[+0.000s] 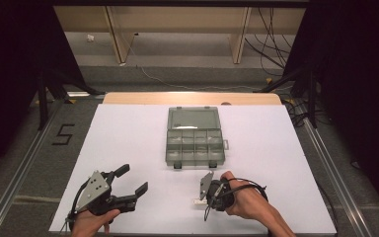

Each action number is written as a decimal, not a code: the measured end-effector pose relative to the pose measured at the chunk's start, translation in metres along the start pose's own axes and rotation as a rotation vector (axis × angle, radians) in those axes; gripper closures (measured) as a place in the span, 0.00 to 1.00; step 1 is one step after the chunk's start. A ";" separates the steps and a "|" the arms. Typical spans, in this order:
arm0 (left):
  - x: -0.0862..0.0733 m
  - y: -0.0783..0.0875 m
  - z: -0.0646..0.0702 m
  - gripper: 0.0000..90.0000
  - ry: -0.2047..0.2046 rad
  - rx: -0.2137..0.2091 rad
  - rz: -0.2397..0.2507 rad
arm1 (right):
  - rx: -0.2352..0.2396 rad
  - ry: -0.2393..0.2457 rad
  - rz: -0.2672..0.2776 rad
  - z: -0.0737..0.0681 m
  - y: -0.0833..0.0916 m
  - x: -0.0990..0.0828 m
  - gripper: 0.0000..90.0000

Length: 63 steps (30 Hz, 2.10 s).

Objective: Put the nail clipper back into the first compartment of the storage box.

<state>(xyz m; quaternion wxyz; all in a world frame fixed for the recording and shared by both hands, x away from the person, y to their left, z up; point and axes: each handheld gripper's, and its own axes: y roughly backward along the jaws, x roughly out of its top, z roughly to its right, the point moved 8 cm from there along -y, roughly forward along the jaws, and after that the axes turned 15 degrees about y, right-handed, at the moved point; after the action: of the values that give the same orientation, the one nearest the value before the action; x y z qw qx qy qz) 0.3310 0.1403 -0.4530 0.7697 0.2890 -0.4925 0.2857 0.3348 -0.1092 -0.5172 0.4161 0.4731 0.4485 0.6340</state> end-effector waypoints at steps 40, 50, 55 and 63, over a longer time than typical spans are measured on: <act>0.002 0.000 -0.002 0.18 0.002 0.004 0.005 | -0.213 -0.253 0.175 0.087 0.028 0.019 0.86; 0.002 0.000 -0.001 0.18 0.003 0.004 0.006 | -0.234 -0.253 0.185 0.100 0.029 0.021 0.86; 0.002 0.000 -0.002 0.18 0.004 0.003 0.005 | -0.246 -0.276 0.195 0.110 0.029 0.023 0.86; 0.002 0.000 -0.002 0.18 0.003 0.004 0.005 | -0.258 -0.295 0.198 0.124 0.028 0.027 0.86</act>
<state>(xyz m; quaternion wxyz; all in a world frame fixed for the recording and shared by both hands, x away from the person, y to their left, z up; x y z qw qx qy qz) 0.3323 0.1420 -0.4519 0.7691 0.2886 -0.4915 0.2891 0.4473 -0.0691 -0.4651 0.4698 0.5455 0.2492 0.6478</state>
